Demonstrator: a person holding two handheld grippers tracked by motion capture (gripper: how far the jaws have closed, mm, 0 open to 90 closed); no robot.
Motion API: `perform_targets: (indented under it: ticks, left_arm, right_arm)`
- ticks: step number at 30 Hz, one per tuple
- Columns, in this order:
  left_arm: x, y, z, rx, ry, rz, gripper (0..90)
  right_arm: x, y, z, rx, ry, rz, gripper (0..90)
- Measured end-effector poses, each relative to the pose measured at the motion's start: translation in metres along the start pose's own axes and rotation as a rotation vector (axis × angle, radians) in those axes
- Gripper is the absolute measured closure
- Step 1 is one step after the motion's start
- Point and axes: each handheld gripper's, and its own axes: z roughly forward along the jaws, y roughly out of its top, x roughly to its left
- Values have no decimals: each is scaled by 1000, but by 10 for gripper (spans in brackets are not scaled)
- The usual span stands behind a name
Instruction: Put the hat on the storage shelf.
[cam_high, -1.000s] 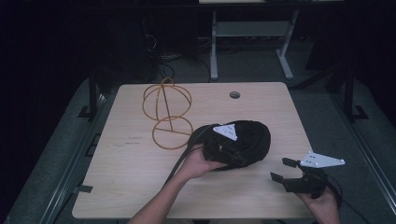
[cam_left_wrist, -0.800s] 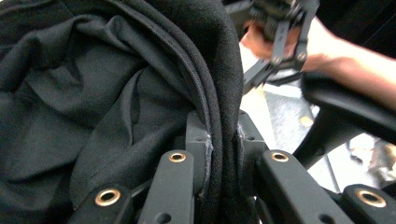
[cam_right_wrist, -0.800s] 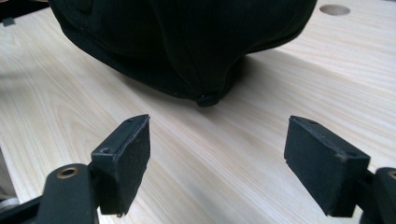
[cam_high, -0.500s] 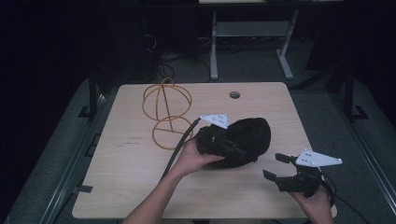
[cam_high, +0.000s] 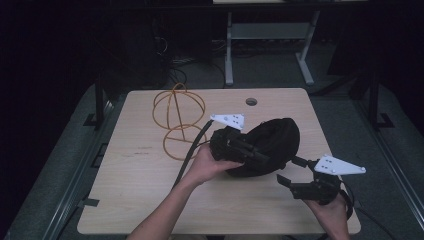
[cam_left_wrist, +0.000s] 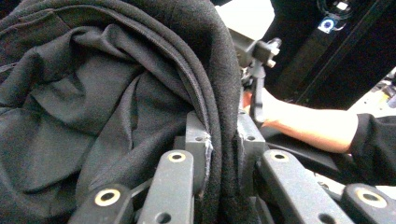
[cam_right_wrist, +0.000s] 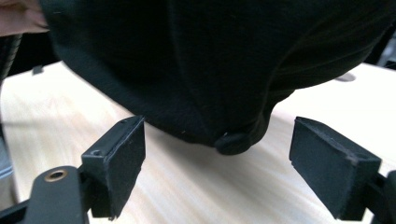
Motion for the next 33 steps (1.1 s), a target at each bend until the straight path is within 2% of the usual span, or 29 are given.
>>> perform_targets:
  ticks: [5,10,13,19,21,24,33]
  left_arm:
    - [-4,7,0,-7,-19,12,794]
    - [-9,10,-1,-1,-25,33,794]
    - [-11,12,-2,-12,-33,29,794]
    - [-12,16,-2,-29,-45,40,794]
    - [-11,17,-3,-42,-51,36,794]
    - [-9,16,-5,-56,-58,27,793]
    - [0,8,-19,-135,-66,-16,787]
  right_arm:
    - [-2,4,1,-56,-32,8,213]
    - [-1,9,2,-97,-27,9,285]
    - [1,12,3,-127,-26,-3,331]
    - [3,16,5,-171,-11,-24,520]
    - [4,16,5,-184,3,-25,610]
    - [6,18,5,-188,5,-40,680]
    - [9,27,-4,-226,-5,-51,768]
